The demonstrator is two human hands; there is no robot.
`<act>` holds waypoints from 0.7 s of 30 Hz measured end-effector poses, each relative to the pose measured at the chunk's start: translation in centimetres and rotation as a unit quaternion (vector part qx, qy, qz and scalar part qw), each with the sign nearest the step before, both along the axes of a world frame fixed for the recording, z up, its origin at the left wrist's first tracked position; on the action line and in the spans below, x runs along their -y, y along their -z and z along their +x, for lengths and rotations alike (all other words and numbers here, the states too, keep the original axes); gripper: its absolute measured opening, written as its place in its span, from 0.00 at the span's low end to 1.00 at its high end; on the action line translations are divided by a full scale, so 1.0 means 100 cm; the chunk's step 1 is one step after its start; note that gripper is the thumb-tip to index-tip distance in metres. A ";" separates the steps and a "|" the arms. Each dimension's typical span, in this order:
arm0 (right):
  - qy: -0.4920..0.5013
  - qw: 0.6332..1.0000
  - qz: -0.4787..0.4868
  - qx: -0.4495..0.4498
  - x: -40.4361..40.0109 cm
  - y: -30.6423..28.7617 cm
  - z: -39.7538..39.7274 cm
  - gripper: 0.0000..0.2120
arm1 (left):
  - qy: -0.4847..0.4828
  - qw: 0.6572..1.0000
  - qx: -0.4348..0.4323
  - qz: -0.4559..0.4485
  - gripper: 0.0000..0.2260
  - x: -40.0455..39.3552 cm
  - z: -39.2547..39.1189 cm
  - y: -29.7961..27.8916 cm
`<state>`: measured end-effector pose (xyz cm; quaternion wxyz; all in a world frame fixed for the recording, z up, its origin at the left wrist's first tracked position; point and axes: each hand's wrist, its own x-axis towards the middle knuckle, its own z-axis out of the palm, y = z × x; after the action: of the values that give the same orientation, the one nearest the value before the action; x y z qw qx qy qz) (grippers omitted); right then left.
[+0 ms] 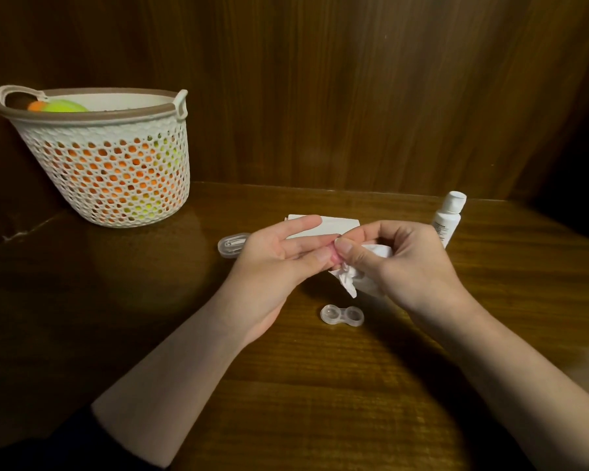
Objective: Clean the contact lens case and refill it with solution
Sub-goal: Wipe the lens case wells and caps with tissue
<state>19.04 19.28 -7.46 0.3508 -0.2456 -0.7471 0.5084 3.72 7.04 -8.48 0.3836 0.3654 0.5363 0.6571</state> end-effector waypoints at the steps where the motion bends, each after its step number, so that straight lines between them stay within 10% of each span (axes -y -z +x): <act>1: 0.007 1.000 0.002 0.001 -0.001 0.001 0.000 0.04 | 0.003 1.000 0.010 0.005 0.27 0.000 0.001 0.000; 7: 0.033 0.999 0.035 0.011 -0.006 0.000 0.002 0.02 | -0.081 0.989 -0.123 -0.001 0.27 0.002 -0.003 -0.003; 13: 0.124 0.984 0.090 0.090 -0.030 0.006 0.008 0.04 | -0.092 0.905 -0.407 -0.079 0.32 0.003 -0.006 -0.003; 21: 0.071 0.953 0.109 0.273 -0.037 0.010 0.009 0.10 | -0.004 0.886 -0.445 -0.132 0.39 0.004 -0.004 -0.004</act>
<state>19.90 22.96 -8.49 0.1927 -0.3877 -0.8459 0.3115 3.27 6.66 -8.11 0.1464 0.5633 0.7342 0.3497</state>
